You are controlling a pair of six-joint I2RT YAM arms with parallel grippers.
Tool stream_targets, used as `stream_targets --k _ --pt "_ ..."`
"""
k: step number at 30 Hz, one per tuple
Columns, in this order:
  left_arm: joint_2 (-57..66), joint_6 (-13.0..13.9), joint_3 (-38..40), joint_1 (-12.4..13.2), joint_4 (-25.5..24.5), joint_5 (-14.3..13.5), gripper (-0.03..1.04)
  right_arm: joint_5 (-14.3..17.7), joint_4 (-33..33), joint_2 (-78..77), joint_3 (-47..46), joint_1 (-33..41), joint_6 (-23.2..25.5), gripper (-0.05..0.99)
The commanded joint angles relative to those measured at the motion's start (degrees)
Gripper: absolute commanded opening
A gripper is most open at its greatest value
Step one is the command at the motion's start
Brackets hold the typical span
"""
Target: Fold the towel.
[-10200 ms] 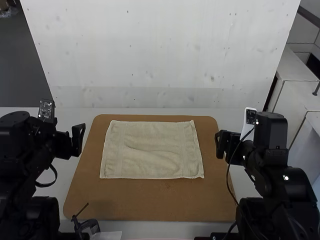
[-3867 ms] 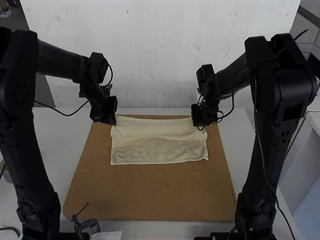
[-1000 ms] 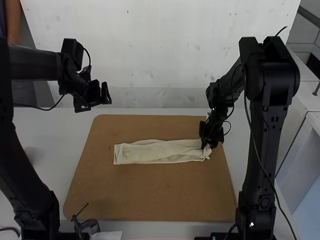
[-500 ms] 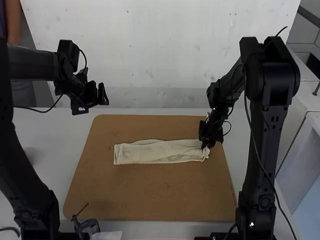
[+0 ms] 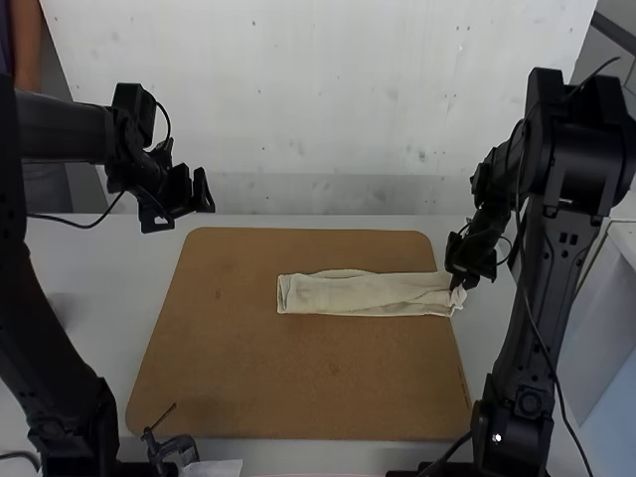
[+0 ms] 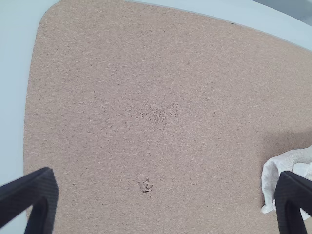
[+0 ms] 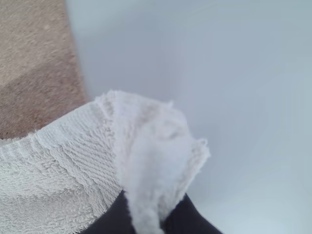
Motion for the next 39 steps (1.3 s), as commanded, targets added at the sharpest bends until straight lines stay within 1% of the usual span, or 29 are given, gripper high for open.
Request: stream_targets --k 1,8,10,14,16,17,19,22,24,31,35,37,39 --pt "-2.45 0.61 -0.12 0.83 0.17 0.75 1.0 1.88 -0.59 -1.78 3.43 -4.23 -4.15 0.02" --pt "-2.54 0.61 -0.38 0.83 0.17 0.75 1.0 1.88 -4.01 0.06 10.46 -9.85 -6.17 0.02" --pt "-2.62 0.61 -0.38 0.83 0.17 0.75 1.0 1.88 -5.42 0.85 12.13 -10.47 -6.52 0.02" --pt "-2.71 0.61 -0.56 0.83 0.17 0.75 1.0 1.97 -7.35 0.77 11.61 -9.06 -6.52 0.02" --pt "-2.62 0.61 -0.56 0.83 0.17 0.75 1.0 2.15 -7.79 -0.73 10.02 -6.42 -6.52 0.02" --pt "-2.62 0.61 -0.56 0.83 0.26 0.75 1.0 3.11 -7.79 -1.34 8.88 -4.58 -6.43 0.02" --pt "-2.62 0.61 -0.56 0.74 0.26 0.75 1.0 4.08 -7.44 -3.1 6.33 -0.01 -5.73 0.02" --pt "-2.62 0.52 -0.56 0.65 0.26 0.75 1.0 4.69 -5.77 -4.95 3.52 7.9 -2.48 0.02" --pt "-2.62 0.52 -0.56 0.65 0.26 0.75 1.0 5.66 -5.77 -5.39 3.17 12.91 -0.28 0.02" --pt "-3.24 0.61 -0.91 0.74 0.17 0.75 1.0 6.63 -7.53 -4.86 5.81 27.24 5.08 0.02" --pt "-3.42 0.61 -1.17 0.92 0.17 0.75 1.0 6.72 -10.17 -2.92 9.15 32.86 7.54 0.02" --pt "-3.86 0.61 -1.35 1.0 0.26 0.75 1.0 7.95 -10.34 -2.49 10.02 35.32 8.16 0.02" --pt "-3.94 0.61 -1.53 1.27 0.26 0.75 1.0 8.03 -10.69 -2.22 11.61 36.91 8.68 0.02"
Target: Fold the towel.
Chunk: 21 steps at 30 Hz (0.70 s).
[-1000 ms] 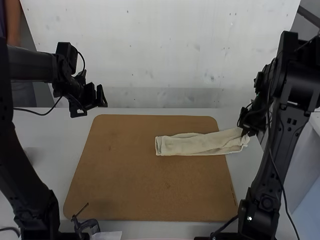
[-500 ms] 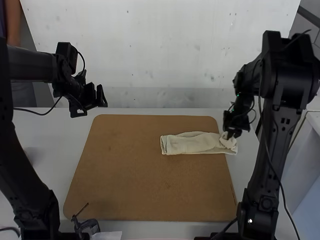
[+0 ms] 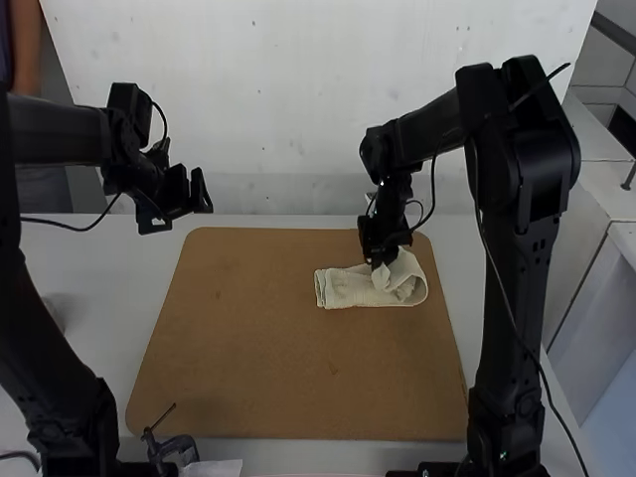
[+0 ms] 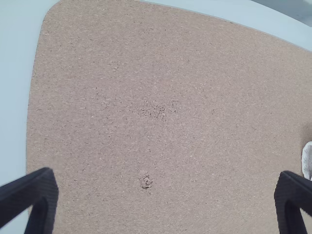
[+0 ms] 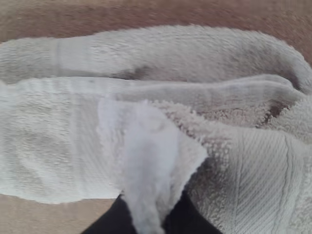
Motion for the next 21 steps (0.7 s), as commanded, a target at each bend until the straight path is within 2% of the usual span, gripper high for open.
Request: stream_targets --k 1,4,14,21 --pt "-1.82 0.61 -0.3 0.83 0.41 0.51 1.0 0.91 -0.92 1.65 3.9 3.32 3.16 0.02" --pt "-1.82 0.61 -0.3 1.01 0.41 0.51 1.0 1.0 -3.56 3.49 6.88 5.6 4.39 0.02" --pt "-1.74 0.87 -1.09 1.62 0.41 1.13 1.0 1.08 -3.83 6.66 8.99 11.58 6.67 0.02" --pt "-1.65 1.31 -1.88 1.8 0.58 1.22 1.0 3.19 -2.95 9.03 10.31 12.98 7.29 0.02"
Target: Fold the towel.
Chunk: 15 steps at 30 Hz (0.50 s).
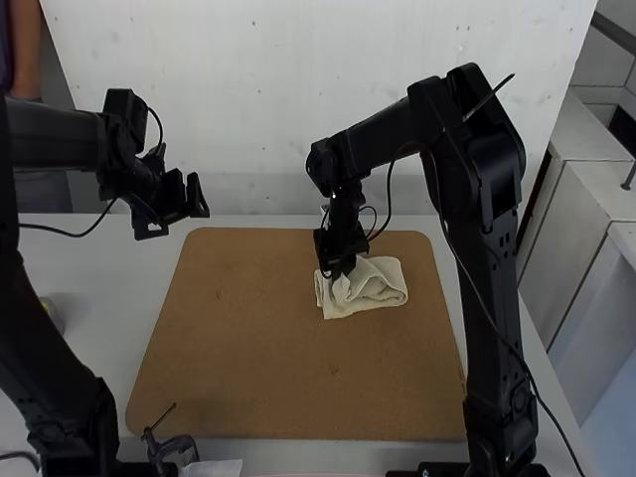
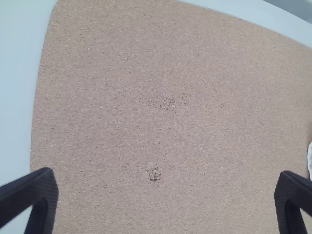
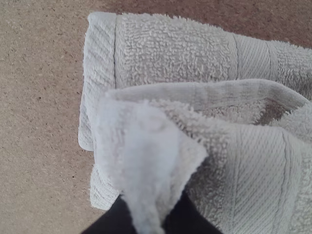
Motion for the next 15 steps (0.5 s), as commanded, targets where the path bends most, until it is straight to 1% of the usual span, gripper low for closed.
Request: stream_targets --k 1,7,8,9,11,12,15 --pt "-1.21 1.22 -0.42 0.55 0.45 0.8 1.0 1.88 1.12 1.67 2.07 0.55 1.19 0.02" --pt "-1.21 1.58 -0.68 0.64 0.45 0.89 1.0 2.15 1.83 3.25 2.69 0.46 1.19 0.02" --pt "-1.21 1.58 -0.68 0.64 0.45 0.89 1.0 2.15 2.0 3.25 2.51 0.46 1.19 0.11" --pt "-1.12 1.58 -0.68 0.73 0.45 0.89 1.0 1.88 2.18 3.16 2.34 0.37 1.28 0.31" --pt "-1.03 1.58 -0.68 0.73 0.54 0.89 1.0 0.39 2.18 1.49 2.69 0.28 1.89 0.77" --pt "-1.03 1.58 -0.68 0.73 0.54 0.89 1.0 0.04 1.91 0.88 3.39 0.02 2.42 0.84" --pt "-1.12 1.58 -0.68 0.46 0.63 0.98 1.0 -0.23 0.86 -2.29 5.76 -0.77 2.95 0.85"
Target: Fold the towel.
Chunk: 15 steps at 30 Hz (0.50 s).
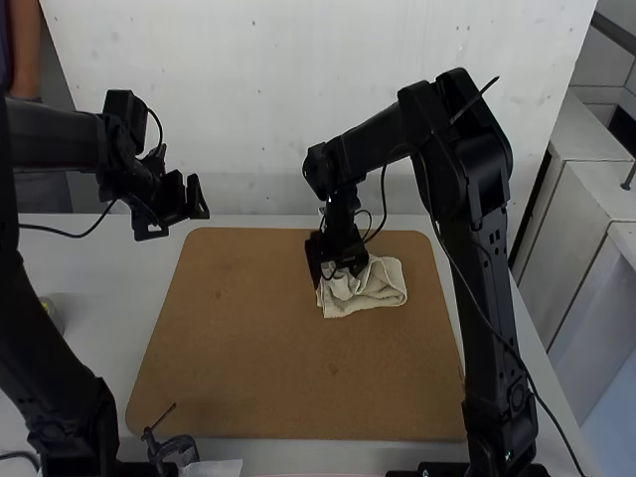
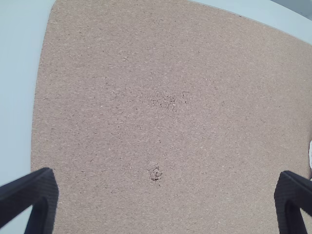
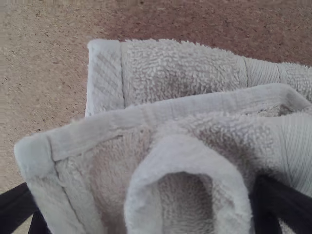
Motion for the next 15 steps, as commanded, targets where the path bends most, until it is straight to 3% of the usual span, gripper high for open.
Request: stream_targets --k 1,5,6,12,15 --pt "-1.12 0.79 -0.36 0.22 0.5 0.78 1.0 -0.8 -0.78 -6.69 4.17 -1.04 1.66 0.85" --pt "-1.3 0.7 -0.44 -0.04 0.5 0.78 1.0 -1.23 -1.84 -11.43 6.02 -2.44 1.92 0.84" --pt "-1.3 0.61 -0.44 -0.13 0.5 0.78 1.0 -1.23 -2.1 -12.14 6.02 -2.79 1.83 0.79" --pt "-1.65 0.35 -0.44 -0.92 0.5 0.78 1.0 -1.06 -1.75 -12.49 1.36 -3.14 1.04 0.01" --pt "-1.65 0.26 -0.44 -1.18 0.5 0.78 1.0 0.0 -1.66 -10.29 -1.19 -2.53 0.95 0.02"
